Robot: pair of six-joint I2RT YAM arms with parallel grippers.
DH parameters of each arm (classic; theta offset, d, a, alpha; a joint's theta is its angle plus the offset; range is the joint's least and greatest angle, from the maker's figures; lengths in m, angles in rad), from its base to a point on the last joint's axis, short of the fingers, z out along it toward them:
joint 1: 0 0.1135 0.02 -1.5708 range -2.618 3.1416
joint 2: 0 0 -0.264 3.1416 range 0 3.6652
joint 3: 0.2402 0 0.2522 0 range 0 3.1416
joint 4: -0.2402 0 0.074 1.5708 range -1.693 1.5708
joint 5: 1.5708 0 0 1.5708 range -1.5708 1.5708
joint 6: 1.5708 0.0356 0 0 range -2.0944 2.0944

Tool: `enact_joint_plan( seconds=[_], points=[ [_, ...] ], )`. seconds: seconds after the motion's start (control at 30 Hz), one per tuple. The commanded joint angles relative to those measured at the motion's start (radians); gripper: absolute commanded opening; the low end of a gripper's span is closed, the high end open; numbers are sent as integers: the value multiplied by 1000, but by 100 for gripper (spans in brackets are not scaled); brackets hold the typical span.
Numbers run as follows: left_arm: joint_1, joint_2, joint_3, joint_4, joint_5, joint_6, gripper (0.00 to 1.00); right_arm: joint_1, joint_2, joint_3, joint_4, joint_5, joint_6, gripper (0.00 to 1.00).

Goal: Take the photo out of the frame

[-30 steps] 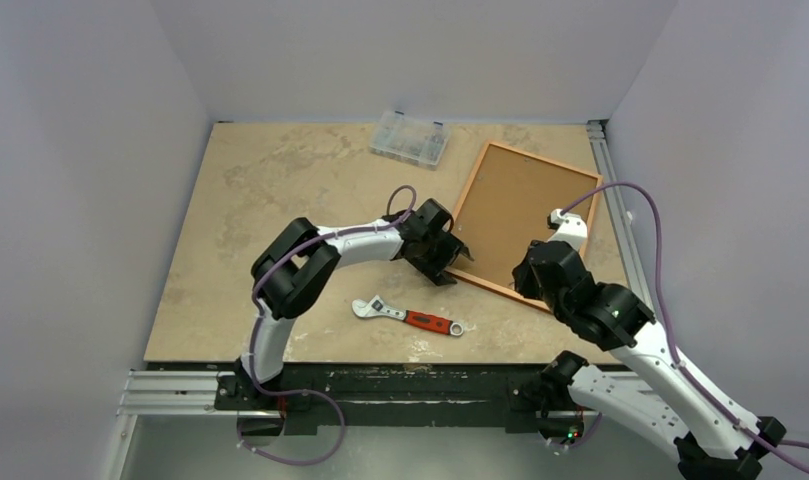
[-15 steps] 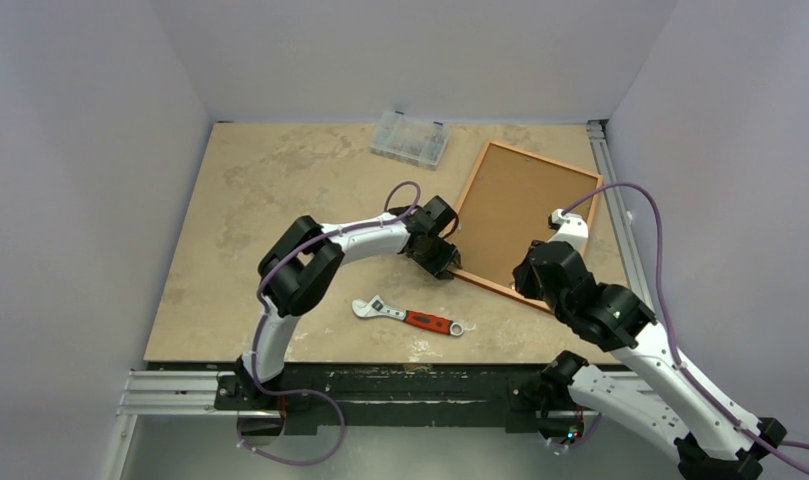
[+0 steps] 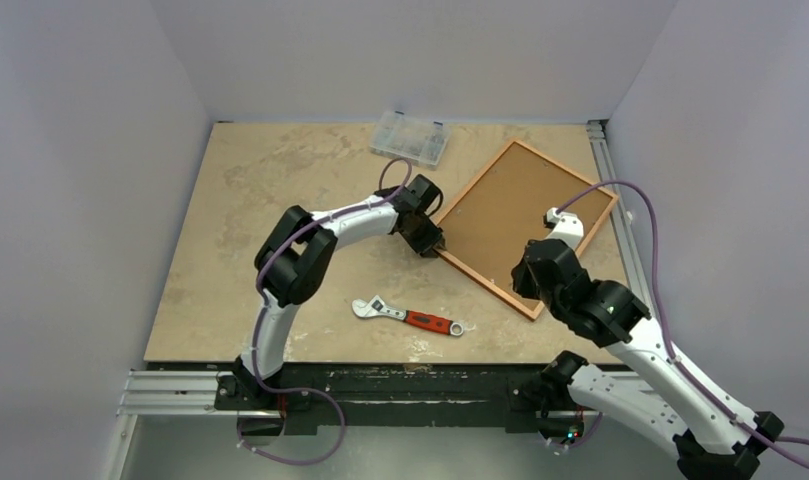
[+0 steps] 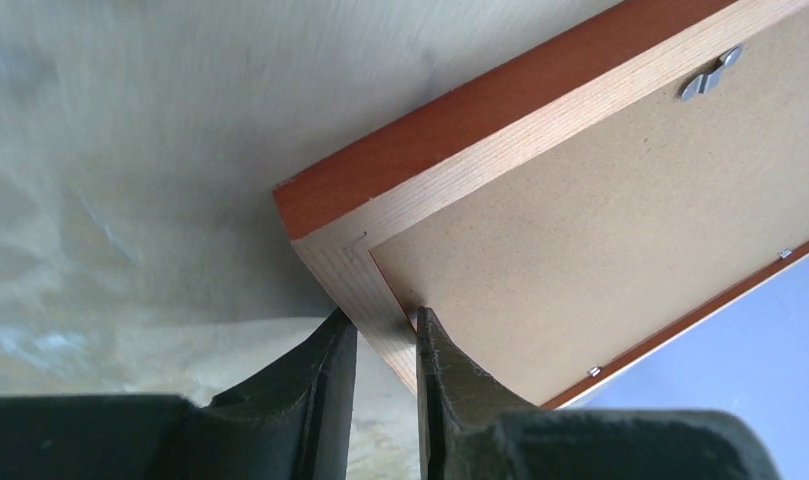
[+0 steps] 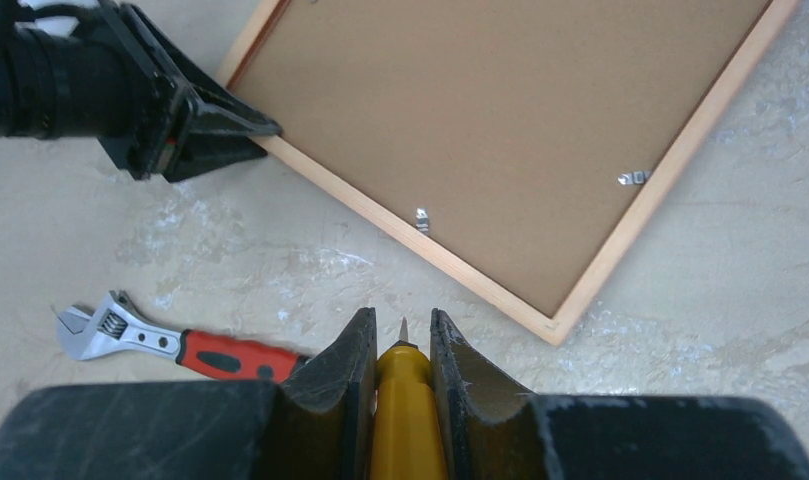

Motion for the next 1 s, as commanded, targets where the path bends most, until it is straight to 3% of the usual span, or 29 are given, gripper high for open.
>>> enact_joint_plan(
  seconds=[0.0,0.1,0.27,0.43,0.6,0.73,0.97],
  points=[
    [69,48,121,-26,22,287,0,4,26,4,28,31,-11,0],
    [107,81,198,-6,107,443,0,4,46,7,29,26,-17,0],
    [137,149,379,-141,148,679,0,4,98,16,32,18,-30,0],
    [161,205,454,-185,208,837,0,4,163,8,80,-3,-53,0],
    [167,229,520,-265,183,981,0,4,247,16,148,-28,-80,0],
    [179,241,537,-277,196,1009,0,3,300,20,202,-44,-99,0],
    [194,319,657,-253,282,931,0,4,379,24,279,-74,-102,0]
  ],
)
